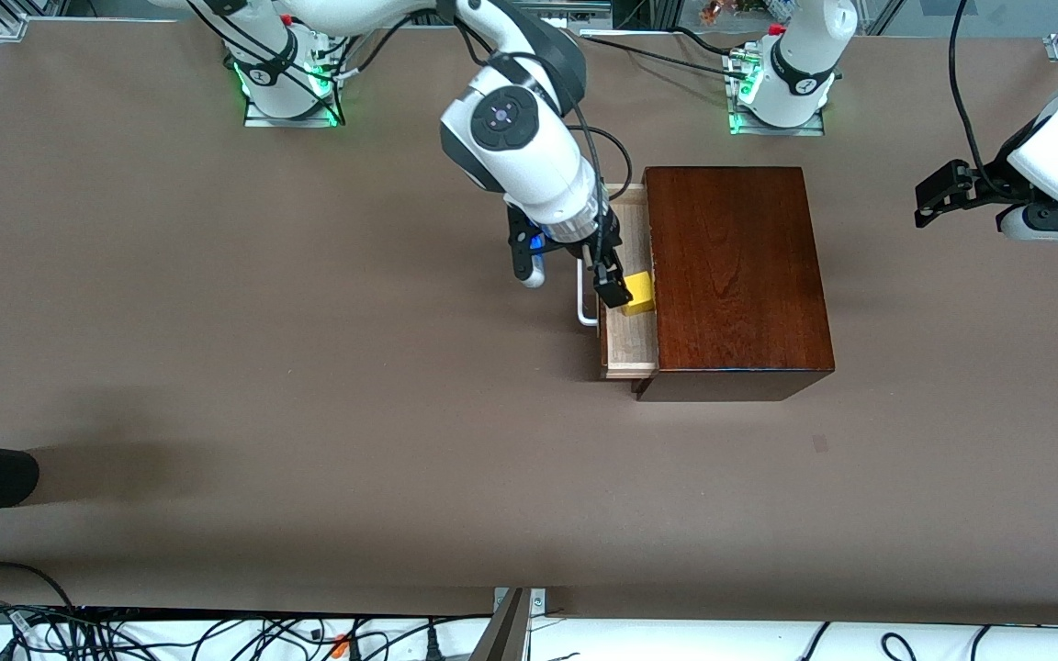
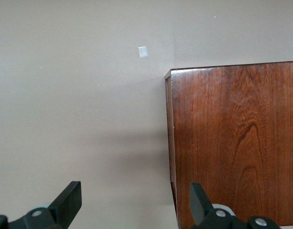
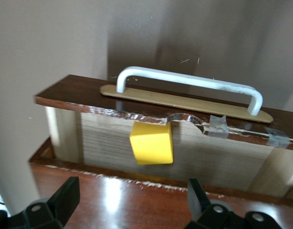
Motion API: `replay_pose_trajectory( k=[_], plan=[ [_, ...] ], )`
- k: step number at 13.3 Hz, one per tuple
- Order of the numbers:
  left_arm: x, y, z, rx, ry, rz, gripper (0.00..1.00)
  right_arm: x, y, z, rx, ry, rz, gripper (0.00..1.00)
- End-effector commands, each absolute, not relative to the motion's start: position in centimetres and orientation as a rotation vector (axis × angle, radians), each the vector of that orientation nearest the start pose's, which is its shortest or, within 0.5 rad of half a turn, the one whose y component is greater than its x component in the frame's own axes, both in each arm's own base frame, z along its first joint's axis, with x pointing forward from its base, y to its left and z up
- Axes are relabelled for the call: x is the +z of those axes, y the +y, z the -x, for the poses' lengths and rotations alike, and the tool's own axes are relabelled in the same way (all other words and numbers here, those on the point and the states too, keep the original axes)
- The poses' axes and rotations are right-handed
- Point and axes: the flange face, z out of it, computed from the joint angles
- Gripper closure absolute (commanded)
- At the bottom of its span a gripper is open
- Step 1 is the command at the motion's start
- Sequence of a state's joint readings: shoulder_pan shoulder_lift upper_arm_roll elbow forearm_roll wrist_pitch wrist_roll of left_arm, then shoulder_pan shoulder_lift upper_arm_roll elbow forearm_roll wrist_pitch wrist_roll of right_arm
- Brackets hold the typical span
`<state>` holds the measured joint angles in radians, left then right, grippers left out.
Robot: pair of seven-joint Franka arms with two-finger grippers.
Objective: Open drawer, take yellow block, close drawer
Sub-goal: 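Move the right gripper over the yellow cube in the drawer, then lower the right gripper and grasp the yellow cube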
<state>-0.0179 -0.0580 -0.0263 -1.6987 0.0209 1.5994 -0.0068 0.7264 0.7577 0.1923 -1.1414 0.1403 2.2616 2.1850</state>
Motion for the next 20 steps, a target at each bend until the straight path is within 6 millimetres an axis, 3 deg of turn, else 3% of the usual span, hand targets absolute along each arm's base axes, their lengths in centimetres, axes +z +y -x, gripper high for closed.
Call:
replay_pose_trajectory(
  k=[1, 6, 14, 18, 20],
  plan=[
    [60.5, -2.5, -53.4, 0.043, 0.099, 3.123, 0.0, 38.3, 61.3, -50.9, 0.291, 1.769, 2.091, 0.0],
    [60.7, -2.5, -53.4, 0.043, 0.104, 3.122, 0.0, 35.1, 61.4, -51.2, 0.238, 1.768, 2.124, 0.0],
    [60.7, -3.4, -53.3, 0.042, 0.125, 3.12, 0.0, 34.5, 62.5, -50.6, 0.318, 1.767, 2.061, 0.0],
    [60.7, -3.5, -53.3, 0.04, 0.128, 3.12, 0.0, 32.2, 63.4, -49.4, 0.349, 1.78, 2.079, 0.0],
    [60.9, -4.5, -53.3, 0.035, 0.156, 3.118, 0.0, 31.7, 63.6, -49.4, 0.344, 1.774, 2.068, 0.0]
  ],
)
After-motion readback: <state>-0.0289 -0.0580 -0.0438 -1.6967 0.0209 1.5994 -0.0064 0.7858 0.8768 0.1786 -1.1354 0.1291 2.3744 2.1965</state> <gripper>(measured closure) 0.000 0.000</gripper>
